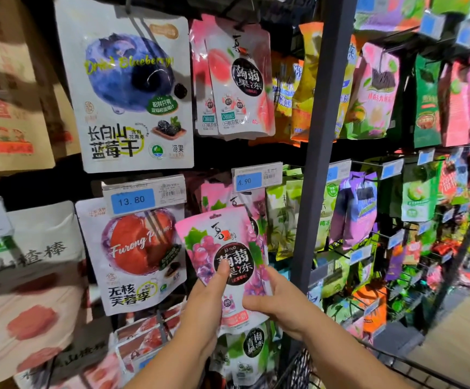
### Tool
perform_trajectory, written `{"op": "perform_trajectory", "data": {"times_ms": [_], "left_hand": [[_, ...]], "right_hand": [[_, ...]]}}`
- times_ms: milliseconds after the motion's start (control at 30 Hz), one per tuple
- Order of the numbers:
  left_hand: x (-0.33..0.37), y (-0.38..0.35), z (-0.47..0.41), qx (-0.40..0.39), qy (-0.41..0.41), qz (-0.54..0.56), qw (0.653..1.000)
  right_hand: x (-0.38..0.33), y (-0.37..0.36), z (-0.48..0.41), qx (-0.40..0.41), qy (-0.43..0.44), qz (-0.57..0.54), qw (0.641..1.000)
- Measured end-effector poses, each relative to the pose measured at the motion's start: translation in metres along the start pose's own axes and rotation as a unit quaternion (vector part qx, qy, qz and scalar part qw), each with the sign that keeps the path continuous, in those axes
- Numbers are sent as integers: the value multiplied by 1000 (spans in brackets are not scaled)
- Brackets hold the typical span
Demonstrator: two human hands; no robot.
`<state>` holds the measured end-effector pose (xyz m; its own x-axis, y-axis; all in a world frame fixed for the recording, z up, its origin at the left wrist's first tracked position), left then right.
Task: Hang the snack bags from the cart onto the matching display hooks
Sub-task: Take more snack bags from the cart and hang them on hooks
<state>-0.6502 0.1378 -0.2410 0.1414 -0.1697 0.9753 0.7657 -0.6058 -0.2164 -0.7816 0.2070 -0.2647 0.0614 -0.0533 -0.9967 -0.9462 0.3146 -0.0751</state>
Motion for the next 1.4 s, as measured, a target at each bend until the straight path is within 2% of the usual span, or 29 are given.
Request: {"op": "perform_trajectory", "data": {"times_ms": [233, 400, 633, 1000, 1400], "left_hand": [[6, -14, -15, -59, -24, -27, 998], [-3, -9, -23, -44, -34, -71, 996], [-7, 3, -32, 14, -40, -128, 991], [-12, 12, -43, 21, -48, -125, 991], [-12, 13, -77, 81, -69, -123, 987]], "right_hand": [[-3, 17, 3, 126, 72, -47, 988], [-7, 23, 2, 165, 99, -32, 981], [-12, 26, -7, 169, 104, 4, 980], [-10, 30, -23, 168, 72, 14, 983], [-10, 32, -58, 201, 44, 36, 978]]}}
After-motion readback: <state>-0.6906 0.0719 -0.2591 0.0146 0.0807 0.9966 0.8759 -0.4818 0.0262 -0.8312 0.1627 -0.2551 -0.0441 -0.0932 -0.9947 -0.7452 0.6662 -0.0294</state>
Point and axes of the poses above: each hand's wrist, its own z-axis away from the middle knuckle, its own y-axis out of the back of the hand, x = y × z, the point moved 3 cm from there along -z, towards the middle knuckle, and after that the axes turned 2 degrees about -x, right-handed, at the moved point
